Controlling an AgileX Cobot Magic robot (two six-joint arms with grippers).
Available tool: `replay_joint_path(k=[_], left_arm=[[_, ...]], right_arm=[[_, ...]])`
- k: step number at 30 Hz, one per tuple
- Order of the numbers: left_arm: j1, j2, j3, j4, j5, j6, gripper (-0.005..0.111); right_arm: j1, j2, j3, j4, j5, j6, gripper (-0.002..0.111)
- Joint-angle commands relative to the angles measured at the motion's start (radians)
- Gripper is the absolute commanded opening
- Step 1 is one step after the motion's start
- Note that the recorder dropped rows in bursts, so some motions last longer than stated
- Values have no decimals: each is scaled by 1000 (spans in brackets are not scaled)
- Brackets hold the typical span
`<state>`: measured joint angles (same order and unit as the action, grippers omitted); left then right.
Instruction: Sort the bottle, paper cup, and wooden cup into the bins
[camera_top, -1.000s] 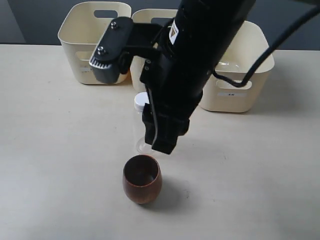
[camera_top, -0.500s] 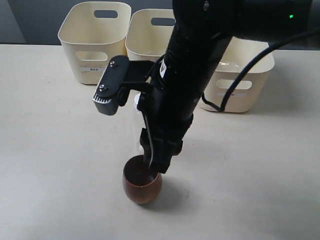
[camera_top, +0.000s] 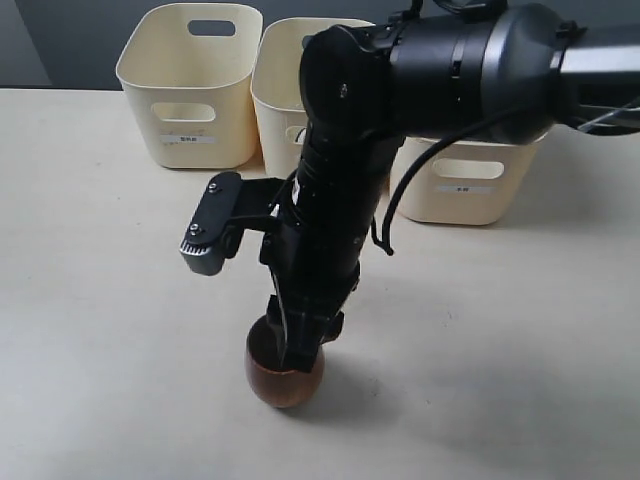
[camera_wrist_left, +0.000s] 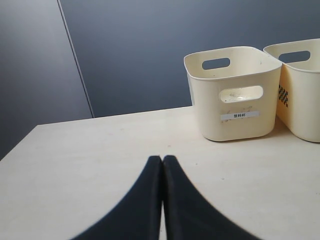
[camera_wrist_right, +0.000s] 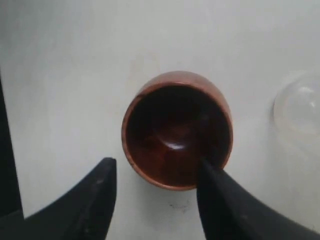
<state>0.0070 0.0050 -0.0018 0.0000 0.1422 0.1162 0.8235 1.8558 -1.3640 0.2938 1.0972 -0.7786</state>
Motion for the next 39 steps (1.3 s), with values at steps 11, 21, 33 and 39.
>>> replay_joint_path(k=[11,21,33,39], left_arm=[[0,-5,2,0,-7,-2,0],[0,-5,2,0,-7,-2,0],[0,-5,2,0,-7,-2,0],[0,-5,2,0,-7,-2,0]], right_arm=[[4,47,2,78,12,-60,49],[4,84,2,84,13,-60,49],[4,150,2,84,-10,-60,49],[4,175,2,84,-13,-69,13]])
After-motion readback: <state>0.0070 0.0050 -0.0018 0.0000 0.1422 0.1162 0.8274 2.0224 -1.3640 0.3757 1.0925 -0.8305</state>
